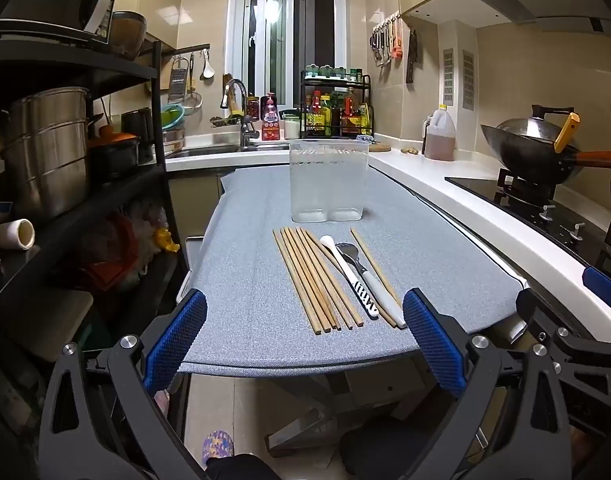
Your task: Organize utensils
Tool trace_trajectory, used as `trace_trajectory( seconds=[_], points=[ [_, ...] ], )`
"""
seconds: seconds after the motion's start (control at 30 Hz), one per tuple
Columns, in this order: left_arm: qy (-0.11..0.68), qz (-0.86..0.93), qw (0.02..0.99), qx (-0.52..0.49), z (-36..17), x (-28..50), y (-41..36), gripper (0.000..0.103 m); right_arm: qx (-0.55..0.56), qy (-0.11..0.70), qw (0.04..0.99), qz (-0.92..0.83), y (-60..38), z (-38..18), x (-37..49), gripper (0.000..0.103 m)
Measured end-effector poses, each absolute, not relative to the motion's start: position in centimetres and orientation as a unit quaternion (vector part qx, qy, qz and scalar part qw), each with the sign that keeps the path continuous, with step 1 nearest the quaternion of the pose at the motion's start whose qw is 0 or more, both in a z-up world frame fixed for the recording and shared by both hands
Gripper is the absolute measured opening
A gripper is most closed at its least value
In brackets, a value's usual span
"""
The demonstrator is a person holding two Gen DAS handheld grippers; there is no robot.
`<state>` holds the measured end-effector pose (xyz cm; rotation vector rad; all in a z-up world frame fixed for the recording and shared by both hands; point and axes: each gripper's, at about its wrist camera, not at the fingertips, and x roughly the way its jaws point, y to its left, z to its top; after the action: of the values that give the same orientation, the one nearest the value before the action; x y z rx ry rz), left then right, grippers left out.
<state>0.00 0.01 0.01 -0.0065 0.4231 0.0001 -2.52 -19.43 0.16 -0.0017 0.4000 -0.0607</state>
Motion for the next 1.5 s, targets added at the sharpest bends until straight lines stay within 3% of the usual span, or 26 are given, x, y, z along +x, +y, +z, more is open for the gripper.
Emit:
trace_trajectory(
  seconds=[1.5],
  points=[
    [0.212,0.001,0.977,-0.001,0.05,-0.03,0.03,0.095,0.004,0.203,0.979,-0.026,-19.48,-0.23,-2.32,0.098]
  ],
)
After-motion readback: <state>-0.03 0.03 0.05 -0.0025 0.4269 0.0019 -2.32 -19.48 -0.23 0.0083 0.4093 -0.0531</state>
